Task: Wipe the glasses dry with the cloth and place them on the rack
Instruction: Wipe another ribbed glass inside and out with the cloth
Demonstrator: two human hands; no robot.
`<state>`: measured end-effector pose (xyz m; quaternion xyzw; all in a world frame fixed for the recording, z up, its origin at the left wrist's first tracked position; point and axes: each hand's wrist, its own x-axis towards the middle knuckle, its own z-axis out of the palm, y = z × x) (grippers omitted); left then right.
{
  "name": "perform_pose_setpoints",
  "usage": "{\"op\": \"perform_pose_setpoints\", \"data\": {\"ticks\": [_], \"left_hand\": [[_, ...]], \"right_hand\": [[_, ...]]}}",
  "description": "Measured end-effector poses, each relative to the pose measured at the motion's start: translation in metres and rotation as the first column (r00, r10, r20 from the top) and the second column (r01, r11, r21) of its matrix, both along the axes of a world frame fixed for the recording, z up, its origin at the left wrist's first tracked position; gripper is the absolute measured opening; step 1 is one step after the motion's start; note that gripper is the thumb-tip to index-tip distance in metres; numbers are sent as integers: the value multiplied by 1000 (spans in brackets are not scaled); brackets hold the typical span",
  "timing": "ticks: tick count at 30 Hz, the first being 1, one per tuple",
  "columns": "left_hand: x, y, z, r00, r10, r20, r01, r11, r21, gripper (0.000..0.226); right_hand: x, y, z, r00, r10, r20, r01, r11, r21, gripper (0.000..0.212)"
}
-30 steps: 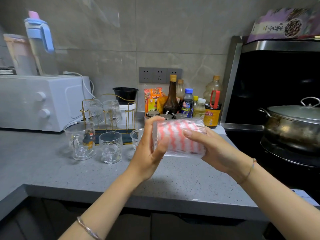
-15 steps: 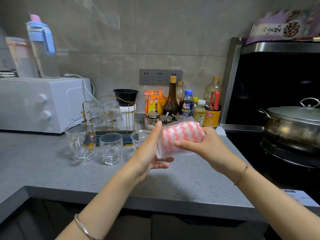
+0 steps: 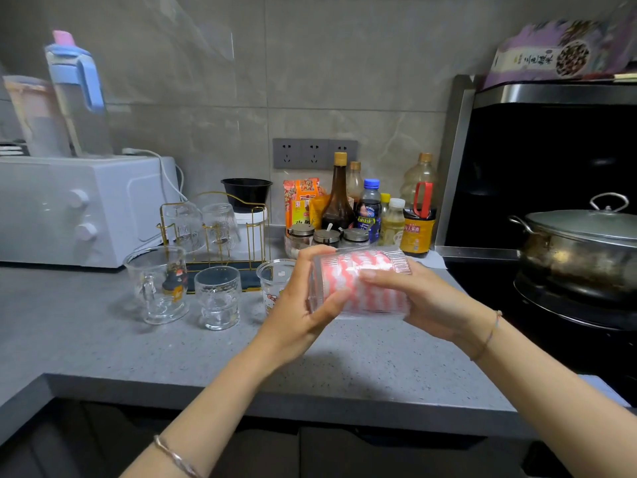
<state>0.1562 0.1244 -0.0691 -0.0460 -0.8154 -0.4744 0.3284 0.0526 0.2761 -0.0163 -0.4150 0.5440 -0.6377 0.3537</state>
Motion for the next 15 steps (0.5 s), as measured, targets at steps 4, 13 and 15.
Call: {"op": "perform_pose_setpoints", "data": {"ticks": [4, 13, 15], "left_hand": [[-1, 0, 4, 987, -95, 130, 52, 952, 302, 74], [7, -19, 22, 713, -564, 417, 59, 640, 766, 66], [6, -21, 21, 695, -590, 412, 56, 616, 786, 69]], "right_hand": [[-2, 0, 0, 997, -23, -80, 27, 999, 41, 31], [0, 2, 4, 940, 13, -342, 51, 983, 177, 26], [-2, -1, 3, 946, -3, -323, 60, 985, 164, 29]]}}
